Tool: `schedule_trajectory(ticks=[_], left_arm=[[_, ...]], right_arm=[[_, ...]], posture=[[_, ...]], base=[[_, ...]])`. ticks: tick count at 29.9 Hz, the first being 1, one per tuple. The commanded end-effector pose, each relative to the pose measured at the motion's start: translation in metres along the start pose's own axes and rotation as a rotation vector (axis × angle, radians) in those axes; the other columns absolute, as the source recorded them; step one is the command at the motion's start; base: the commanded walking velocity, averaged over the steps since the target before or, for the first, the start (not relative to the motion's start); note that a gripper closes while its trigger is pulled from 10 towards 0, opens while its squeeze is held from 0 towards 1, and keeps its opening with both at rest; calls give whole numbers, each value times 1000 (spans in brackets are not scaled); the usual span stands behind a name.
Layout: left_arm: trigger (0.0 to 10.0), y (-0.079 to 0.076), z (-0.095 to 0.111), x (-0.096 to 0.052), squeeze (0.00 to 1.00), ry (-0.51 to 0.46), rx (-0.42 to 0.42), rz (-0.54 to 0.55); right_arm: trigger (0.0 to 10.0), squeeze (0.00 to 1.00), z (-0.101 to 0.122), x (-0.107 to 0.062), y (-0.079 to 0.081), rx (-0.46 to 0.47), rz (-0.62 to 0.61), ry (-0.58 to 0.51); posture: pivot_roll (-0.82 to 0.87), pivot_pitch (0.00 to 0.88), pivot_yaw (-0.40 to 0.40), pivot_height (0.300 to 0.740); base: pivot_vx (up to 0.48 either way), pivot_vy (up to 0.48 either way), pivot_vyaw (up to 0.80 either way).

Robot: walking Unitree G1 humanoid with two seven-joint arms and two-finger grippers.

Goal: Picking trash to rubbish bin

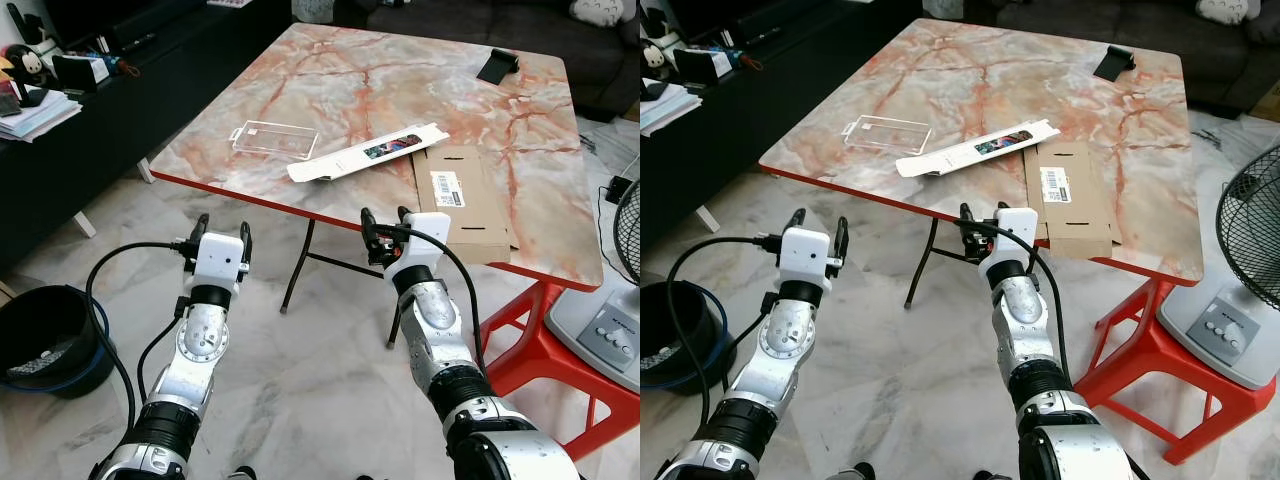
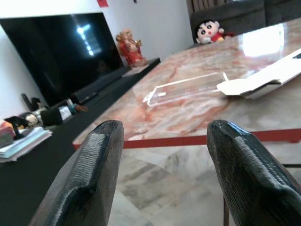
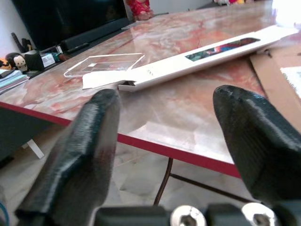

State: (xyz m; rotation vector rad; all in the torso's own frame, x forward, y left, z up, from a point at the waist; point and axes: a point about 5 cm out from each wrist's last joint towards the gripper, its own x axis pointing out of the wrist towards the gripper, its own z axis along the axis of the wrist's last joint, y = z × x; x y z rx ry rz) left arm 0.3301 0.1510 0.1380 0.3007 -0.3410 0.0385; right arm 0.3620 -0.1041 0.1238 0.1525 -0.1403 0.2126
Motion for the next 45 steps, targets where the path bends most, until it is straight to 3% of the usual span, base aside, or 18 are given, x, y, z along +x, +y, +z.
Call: schedule_trajectory(ticks=[1,2,3,13,14,15,16,17,22,30,37,45], left_arm=[[10000,1,2,4,176,14,-32,-3],[10000,1,3,4,176,18,-42,-2],[10000,0,2,4,1000,31,-67,-3],[10000,-4,9,4,1000,19,-96,-11],[10000,-4,8,4,843,25,-97,-22],[10000,-5,7,3,0,29,-96,-29],[10000,-4,6,2,0,34,-95,-32],[10000,-4,5,0,0,38,-100,-30],[10000,1,4,-5,0,38,-108,3],[10000,1,12,3,0,14,-179,10],[10000,2,13,5,0,18,-185,10],[10000,5,10,1,0,22,-181,16]], right_arm=[[10000,1000,4,3,6,28,18,-15],[10000,1000,5,3,7,36,27,-21],[10000,1000,6,4,8,36,27,-23],[10000,1000,5,4,15,13,51,-17],[10000,1000,7,5,17,13,51,-22],[10000,910,7,5,18,7,49,-22],[10000,67,7,6,19,-15,45,-11],[10000,0,6,6,19,-28,38,-3],[10000,0,7,8,18,-16,32,7],[10000,0,16,11,21,3,46,-30],[10000,0,16,12,22,9,49,-11],[10000,0,16,11,29,-23,86,-21]], posture=[[124,153,6,740],[124,153,6,740],[124,153,6,740],[131,147,4,740],[132,142,8,740],[131,141,9,740],[126,143,10,740],[125,139,10,740],[131,134,10,740],[121,115,14,740],[122,107,15,740],[133,75,15,740]], base=[[0,0,0],[0,0,0],[0,0,0],[0,0,0],[0,0,0],[0,0,0],[0,0,0],[0,0,0],[0,0,0],[0,0,0],[329,0,-686],[338,0,0]])
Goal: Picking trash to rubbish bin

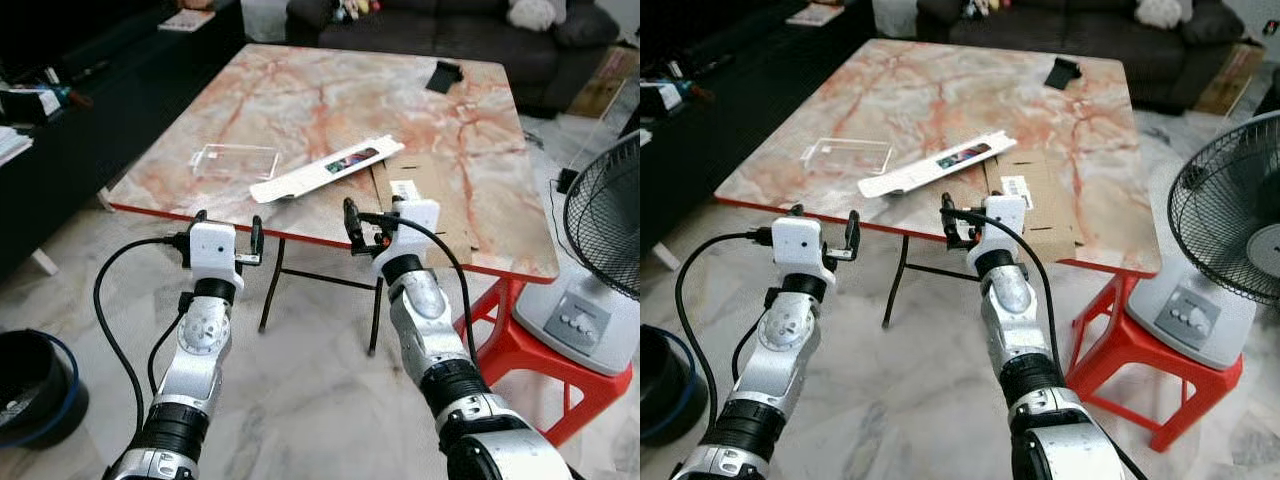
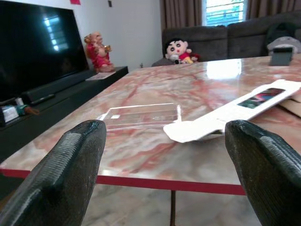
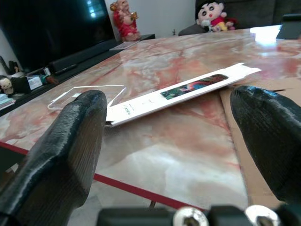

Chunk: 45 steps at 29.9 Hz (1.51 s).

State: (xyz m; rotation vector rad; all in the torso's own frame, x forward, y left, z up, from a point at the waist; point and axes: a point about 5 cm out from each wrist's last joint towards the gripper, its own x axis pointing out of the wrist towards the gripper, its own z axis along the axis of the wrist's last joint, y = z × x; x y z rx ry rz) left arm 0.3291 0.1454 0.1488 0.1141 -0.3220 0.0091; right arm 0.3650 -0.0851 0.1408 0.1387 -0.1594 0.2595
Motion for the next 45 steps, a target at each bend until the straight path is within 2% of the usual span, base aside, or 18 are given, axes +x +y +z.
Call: schedule_trajectory(ticks=[1,4,10,13,25,37,40,45], left_arm=[[10000,8,0,-1,0,-1,6,17],[10000,7,1,-1,0,-6,5,15],[10000,6,2,-1,0,-9,1,15],[10000,6,3,0,0,-12,1,14],[10000,8,1,-3,0,-4,-4,22],[10000,2,5,-3,0,-26,2,2],[10000,1,6,-2,0,-33,-1,1],[10000,-1,9,1,0,-43,-10,8]], right_arm=[[10000,0,3,3,10,-12,41,-9],[10000,0,7,4,12,-30,53,-30],[10000,0,10,3,20,-59,106,-64],[10000,0,10,3,19,-9,86,-62],[10000,0,18,2,20,-11,110,-120],[10000,0,16,1,16,5,94,-109],[10000,0,18,1,17,-10,103,-121],[10000,0,22,0,19,-93,129,-145]], posture=[[133,74,16,740],[134,65,17,740],[132,54,18,740],[133,51,19,740],[116,63,22,740],[112,76,17,740],[108,79,13,740],[111,84,6,740]], base=[[345,0,0],[339,0,0],[340,0,731],[341,0,0],[347,0,-133],[350,0,0],[351,0,0],[352,0,160]])
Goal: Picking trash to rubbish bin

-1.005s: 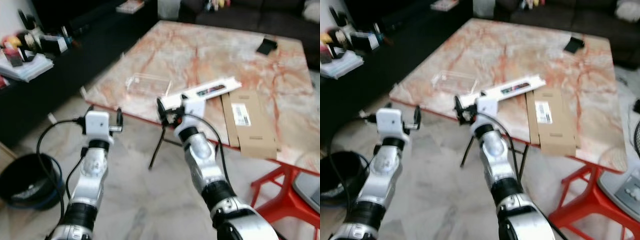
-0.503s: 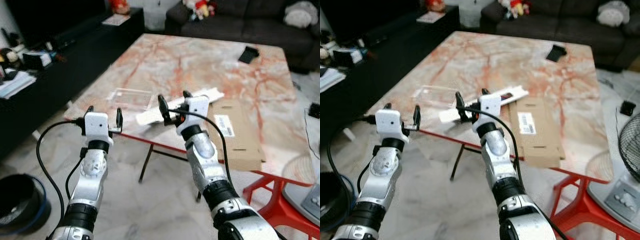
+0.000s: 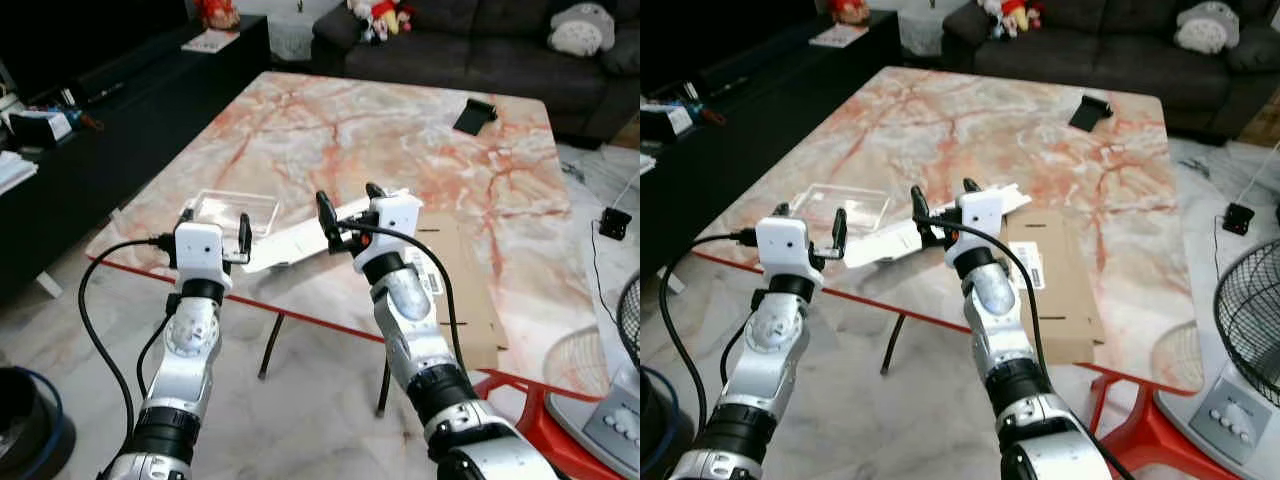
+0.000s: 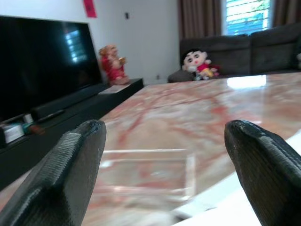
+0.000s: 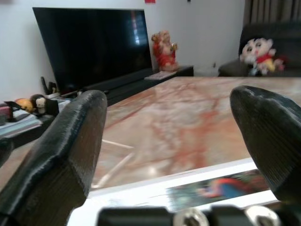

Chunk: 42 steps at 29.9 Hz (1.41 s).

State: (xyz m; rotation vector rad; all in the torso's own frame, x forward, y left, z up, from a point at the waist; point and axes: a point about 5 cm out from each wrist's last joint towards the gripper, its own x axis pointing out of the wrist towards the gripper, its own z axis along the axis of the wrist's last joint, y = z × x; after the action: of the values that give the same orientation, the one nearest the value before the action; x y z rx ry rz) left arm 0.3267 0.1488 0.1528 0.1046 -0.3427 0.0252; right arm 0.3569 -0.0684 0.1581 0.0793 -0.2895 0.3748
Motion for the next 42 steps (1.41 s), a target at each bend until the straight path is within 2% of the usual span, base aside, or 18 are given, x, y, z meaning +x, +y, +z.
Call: schedule_trajectory(ticks=[1,6,15,20,30,33,40,42], left_arm=[[10000,-5,5,2,0,-24,-4,-10],[10000,-6,6,2,0,-30,-4,-14],[10000,-6,7,3,0,-34,-4,-11],[10000,-6,8,4,0,-37,-2,-8],[10000,-5,10,5,0,-44,2,-4],[10000,-4,11,6,0,-48,0,0],[10000,-4,12,7,0,-50,5,4],[10000,-3,12,7,0,-50,6,4]], right_arm=[[10000,0,6,1,-1,-28,4,-31],[10000,0,5,1,-1,10,-14,-26],[10000,0,4,1,2,-25,10,-20],[10000,0,3,1,2,-2,0,-20],[10000,0,3,0,7,-26,22,-23],[10000,0,2,-1,7,0,23,-14],[10000,0,-5,-3,5,-20,32,45],[10000,0,-10,-6,4,14,28,89]], posture=[[111,84,6,740],[113,88,7,740],[115,91,9,740],[123,97,9,740],[129,110,11,740],[126,112,10,740],[128,118,4,740],[127,122,3,740]], base=[[349,0,800],[355,0,320],[356,0,115],[356,0,320],[356,0,0],[206,0,0],[0,0,0],[0,0,0]])
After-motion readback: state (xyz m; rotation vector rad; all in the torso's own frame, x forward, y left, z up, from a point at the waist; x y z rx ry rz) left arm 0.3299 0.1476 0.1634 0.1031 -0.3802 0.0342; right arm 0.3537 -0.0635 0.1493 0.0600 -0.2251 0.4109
